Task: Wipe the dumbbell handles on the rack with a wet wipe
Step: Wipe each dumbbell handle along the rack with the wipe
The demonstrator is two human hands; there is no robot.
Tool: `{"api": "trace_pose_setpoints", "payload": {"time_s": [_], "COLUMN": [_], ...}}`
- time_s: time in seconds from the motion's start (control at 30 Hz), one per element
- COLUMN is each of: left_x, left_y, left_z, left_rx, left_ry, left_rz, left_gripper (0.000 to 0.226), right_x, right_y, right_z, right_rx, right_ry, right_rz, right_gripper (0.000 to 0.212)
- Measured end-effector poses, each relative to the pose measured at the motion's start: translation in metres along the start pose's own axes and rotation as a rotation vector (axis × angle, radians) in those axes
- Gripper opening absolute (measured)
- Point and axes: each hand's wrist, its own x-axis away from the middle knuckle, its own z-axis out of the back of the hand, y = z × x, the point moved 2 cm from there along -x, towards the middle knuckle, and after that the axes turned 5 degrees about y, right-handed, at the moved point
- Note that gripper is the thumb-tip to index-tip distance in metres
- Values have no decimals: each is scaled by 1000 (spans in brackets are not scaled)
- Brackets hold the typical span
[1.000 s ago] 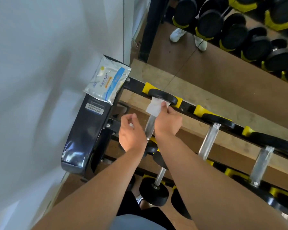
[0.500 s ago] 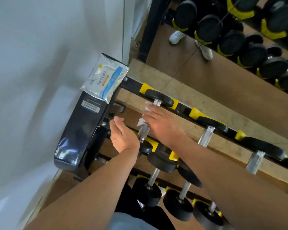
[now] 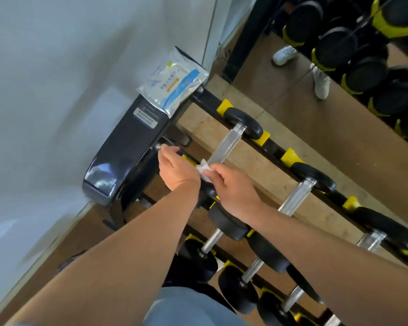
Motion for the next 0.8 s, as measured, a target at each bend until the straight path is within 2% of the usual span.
{"api": "trace_pose_setpoints", "payload": {"time_s": [0.07, 0.1, 0.13, 0.2, 0.23, 0.3, 0.4, 0.47, 0.53, 0.6, 0.67, 0.73, 0.77, 0.8], "left_x": [0, 1, 1, 1, 1, -1, -4, -4, -5, -5, -5, -3, -2, -2], "left_y": [1, 1, 2, 1, 1, -1, -2, -3, -3, -3, -2, 0, 1, 1], "left_z": [-2, -2, -2, -2, -2, -2, -3, -3, -3, -3, -3, -3, -2, -2], "left_rx": [-17, -22, -23, -32, -43, -52, -34, -22, -8, -5, 3, 9, 12, 11], "left_ry": [-35, -39, -30, -6, 1, 15, 40, 43, 44, 37, 18, -2, -9, -16], "left_rz": [5, 12, 21, 36, 41, 50, 50, 57, 69, 69, 78, 89, 92, 93], "left_gripper": [50, 49, 48, 48, 48, 49, 50, 50, 49, 48, 46, 46, 46, 45], "right_x": [-23, -37, -52, -74, -80, -78, -50, -24, -4, -2, -18, -38, -49, -59], "right_y": [-3, -3, -1, 17, 29, 39, 29, 18, 8, 6, 5, 1, 1, 4], "right_z": [21, 29, 32, 29, 26, 22, 7, -2, -6, -4, 9, 30, 36, 36], "right_rx": [24, 82, 196, 482, 567, 640, 560, 413, 212, 26, -112, -87, -22, 90], "right_ry": [202, 246, 212, -31, -149, -224, -142, -78, -107, -129, 7, 239, 287, 246], "right_rz": [59, 151, 284, 501, 513, 502, 512, 453, 274, 48, -82, -22, 91, 230], "right_gripper": [22, 20, 23, 33, 34, 32, 33, 24, 19, 26, 27, 24, 23, 24]}}
